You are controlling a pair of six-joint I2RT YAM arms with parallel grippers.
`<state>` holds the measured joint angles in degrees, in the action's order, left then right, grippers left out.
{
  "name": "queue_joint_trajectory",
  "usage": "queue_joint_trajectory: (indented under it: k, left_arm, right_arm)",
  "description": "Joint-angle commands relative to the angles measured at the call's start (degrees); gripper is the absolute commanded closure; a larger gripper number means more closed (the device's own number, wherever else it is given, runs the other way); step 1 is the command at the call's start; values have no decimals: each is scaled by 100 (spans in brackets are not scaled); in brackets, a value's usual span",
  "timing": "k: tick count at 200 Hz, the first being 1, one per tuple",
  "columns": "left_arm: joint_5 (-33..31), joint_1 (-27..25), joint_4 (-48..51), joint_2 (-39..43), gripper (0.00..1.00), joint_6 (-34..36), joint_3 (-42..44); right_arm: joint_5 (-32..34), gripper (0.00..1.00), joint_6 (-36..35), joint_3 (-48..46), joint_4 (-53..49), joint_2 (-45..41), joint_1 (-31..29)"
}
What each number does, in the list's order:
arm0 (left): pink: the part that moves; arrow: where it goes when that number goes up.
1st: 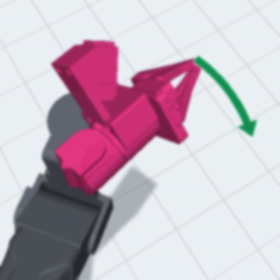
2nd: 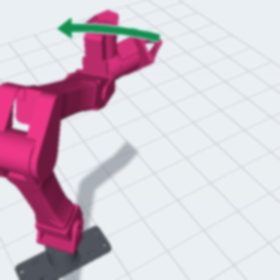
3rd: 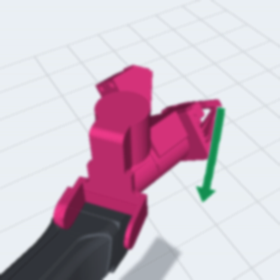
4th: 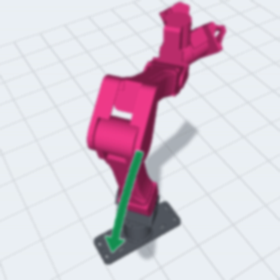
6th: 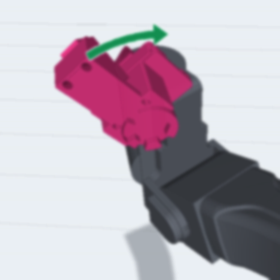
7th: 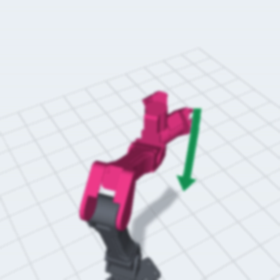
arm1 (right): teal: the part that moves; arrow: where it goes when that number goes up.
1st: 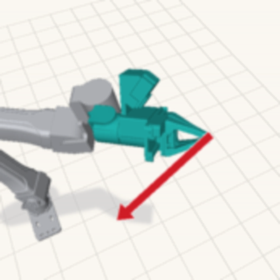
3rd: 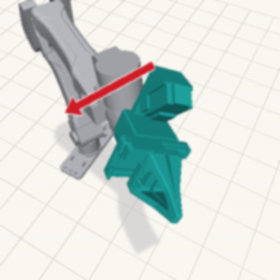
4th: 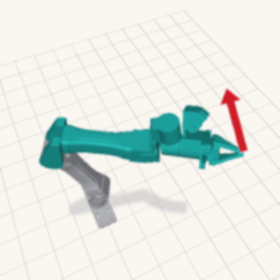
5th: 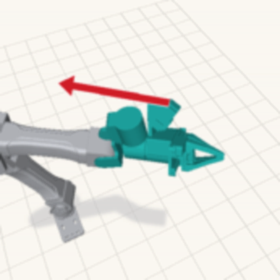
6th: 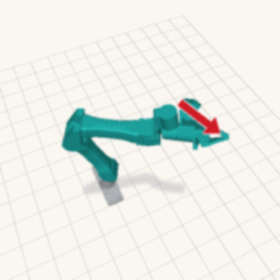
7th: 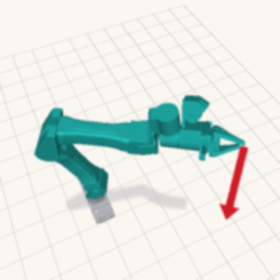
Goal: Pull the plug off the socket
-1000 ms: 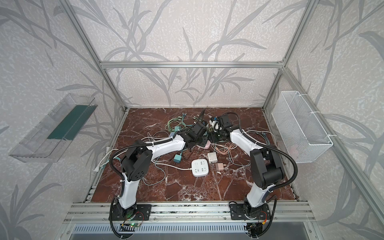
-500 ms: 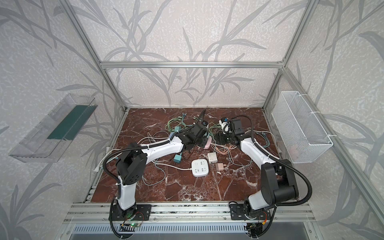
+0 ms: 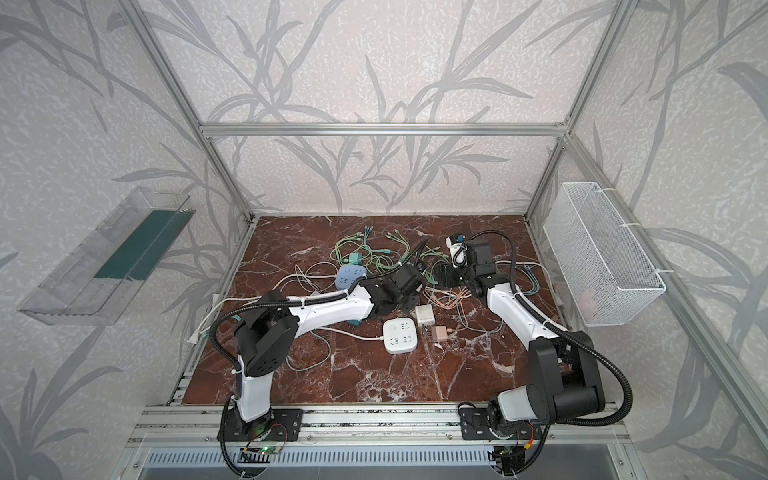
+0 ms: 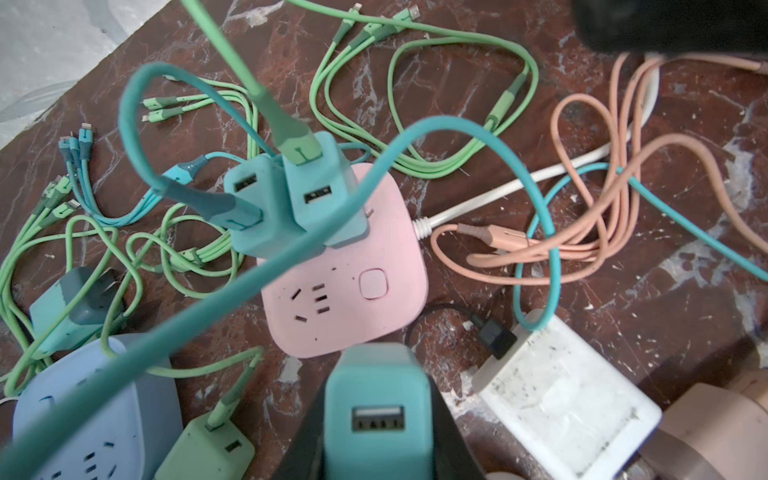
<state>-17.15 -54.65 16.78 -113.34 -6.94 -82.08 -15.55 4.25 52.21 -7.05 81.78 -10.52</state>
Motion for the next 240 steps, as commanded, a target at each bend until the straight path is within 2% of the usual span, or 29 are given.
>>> queue_joint_trajectory:
  k: [1, 33, 61, 205, 240]
  left_arm:
    - [-445, -126, 310, 77, 85, 132, -1]
    - [-1173, -345, 666, -208, 84, 143, -229]
    - [-1570, -475, 1015, -564, 84, 290, -555]
    - [-1779, -612, 1337, -1199, 81, 476, -787]
    - [-1911, -683, 1337, -1287, 77, 544, -792]
  right_arm:
    - [76, 30, 38, -61, 118, -129, 32]
    - [114, 30, 21, -88, 107, -135, 42]
    - [116, 30, 7, -83, 88, -127, 50]
    - [157, 29, -42, -119, 65, -180, 94]
    - [175, 29, -39, -123, 61, -156, 112]
